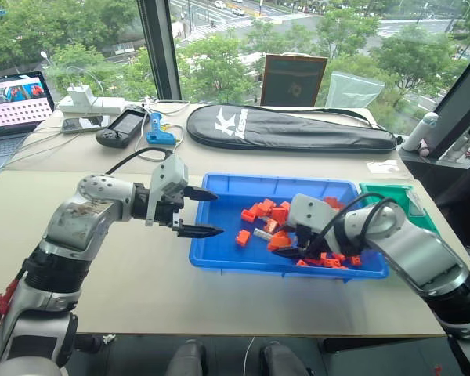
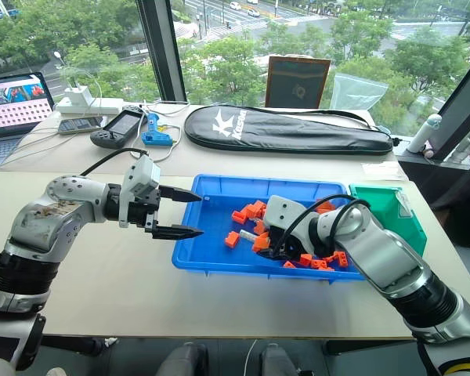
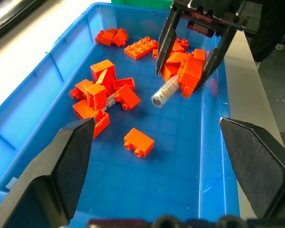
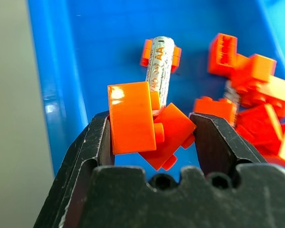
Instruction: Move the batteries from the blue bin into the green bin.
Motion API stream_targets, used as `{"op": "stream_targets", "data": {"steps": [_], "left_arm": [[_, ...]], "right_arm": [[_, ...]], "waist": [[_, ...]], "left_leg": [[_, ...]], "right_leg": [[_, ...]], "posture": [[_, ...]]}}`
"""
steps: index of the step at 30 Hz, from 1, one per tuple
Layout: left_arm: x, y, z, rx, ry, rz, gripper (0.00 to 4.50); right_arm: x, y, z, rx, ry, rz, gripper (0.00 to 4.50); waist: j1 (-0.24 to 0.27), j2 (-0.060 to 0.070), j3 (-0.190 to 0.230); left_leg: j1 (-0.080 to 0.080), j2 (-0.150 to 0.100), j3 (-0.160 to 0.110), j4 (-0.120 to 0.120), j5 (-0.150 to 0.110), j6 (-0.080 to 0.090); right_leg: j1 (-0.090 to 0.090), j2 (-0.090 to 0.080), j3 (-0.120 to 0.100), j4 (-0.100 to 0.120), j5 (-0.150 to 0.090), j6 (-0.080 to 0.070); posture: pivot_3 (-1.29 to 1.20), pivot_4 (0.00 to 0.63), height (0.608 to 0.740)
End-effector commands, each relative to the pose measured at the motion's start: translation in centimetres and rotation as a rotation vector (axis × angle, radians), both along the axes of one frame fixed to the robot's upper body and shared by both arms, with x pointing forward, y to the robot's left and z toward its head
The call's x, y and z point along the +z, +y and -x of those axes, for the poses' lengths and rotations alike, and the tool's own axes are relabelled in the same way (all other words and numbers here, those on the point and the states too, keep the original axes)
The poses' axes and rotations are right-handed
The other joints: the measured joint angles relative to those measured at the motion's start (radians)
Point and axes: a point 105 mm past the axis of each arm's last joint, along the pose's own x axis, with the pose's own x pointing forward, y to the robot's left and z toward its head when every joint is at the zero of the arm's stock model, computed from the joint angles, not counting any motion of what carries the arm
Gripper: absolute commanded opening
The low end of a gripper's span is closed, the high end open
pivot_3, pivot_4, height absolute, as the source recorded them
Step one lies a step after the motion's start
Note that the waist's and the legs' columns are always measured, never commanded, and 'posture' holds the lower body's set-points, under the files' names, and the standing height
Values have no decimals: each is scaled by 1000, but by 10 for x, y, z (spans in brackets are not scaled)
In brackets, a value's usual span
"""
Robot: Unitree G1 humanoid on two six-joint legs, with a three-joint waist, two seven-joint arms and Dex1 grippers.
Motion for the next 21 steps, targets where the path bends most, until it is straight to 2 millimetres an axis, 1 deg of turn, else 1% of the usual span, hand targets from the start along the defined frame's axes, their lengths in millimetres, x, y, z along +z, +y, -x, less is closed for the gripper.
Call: {"op": "stream_targets", "data": {"steps": [1, 3, 6, 8, 10, 11, 14, 18, 21], "left_arm": [[12, -3, 2, -23, -55, 4, 4500], [11, -3, 2, -24, -54, 0, 4500], [10, -1, 1, -27, -59, -16, 4500], [12, 1, 0, -22, -61, -16, 4500], [12, 2, 0, -18, -63, -17, 4500], [12, 2, 0, -17, -63, -17, 4500], [12, 2, 1, -17, -62, -16, 4500], [10, 2, 1, -17, -59, -17, 4500], [11, 2, -1, -16, -60, -17, 4500]], "right_arm": [[1, 3, -6, 43, -56, 24, 2253], [-2, 5, -16, 25, -52, -7, 2253], [-13, 0, -22, 19, -35, 16, 2253], [-11, -1, -25, 11, -37, 8, 2253], [-8, -2, -26, 8, -36, 1, 3257], [-7, -3, -26, 7, -35, 0, 3426], [-1, -6, -25, 7, -27, -1, 4436], [23, -16, -20, -9, -5, -40, 4487], [36, -14, -23, -46, -21, -88, 4487]], "waist": [[1, 0, 0], [1, 0, 0], [1, 0, 0], [2, 0, 0], [3, 0, 0], [3, 0, 0], [2, 0, 0], [4, 0, 0], [3, 0, 0]], "left_leg": [[0, 0, 0, 0, 0, 0], [0, 0, 0, 0, 0, 0], [0, 0, 0, 0, 0, 0], [0, 0, 0, 0, 0, 0], [0, 0, 0, 0, 0, 0], [0, 0, 0, 0, 0, 0], [0, 0, 0, 0, 0, 0], [0, 0, 0, 0, 0, 0], [0, 0, 0, 0, 0, 0]], "right_leg": [[0, 0, 0, 0, 0, 0], [0, 0, 0, 0, 0, 0], [0, 0, 0, 0, 0, 0], [0, 0, 0, 0, 0, 0], [0, 0, 0, 0, 0, 0], [0, 0, 0, 0, 0, 0], [0, 0, 0, 0, 0, 0], [0, 0, 0, 0, 0, 0], [0, 0, 0, 0, 0, 0]], "posture": [[0, 150, 740], [0, 150, 740], [0, 150, 740], [0, 150, 740], [0, 150, 740], [0, 150, 740], [0, 150, 740], [0, 150, 740], [0, 150, 740]]}}
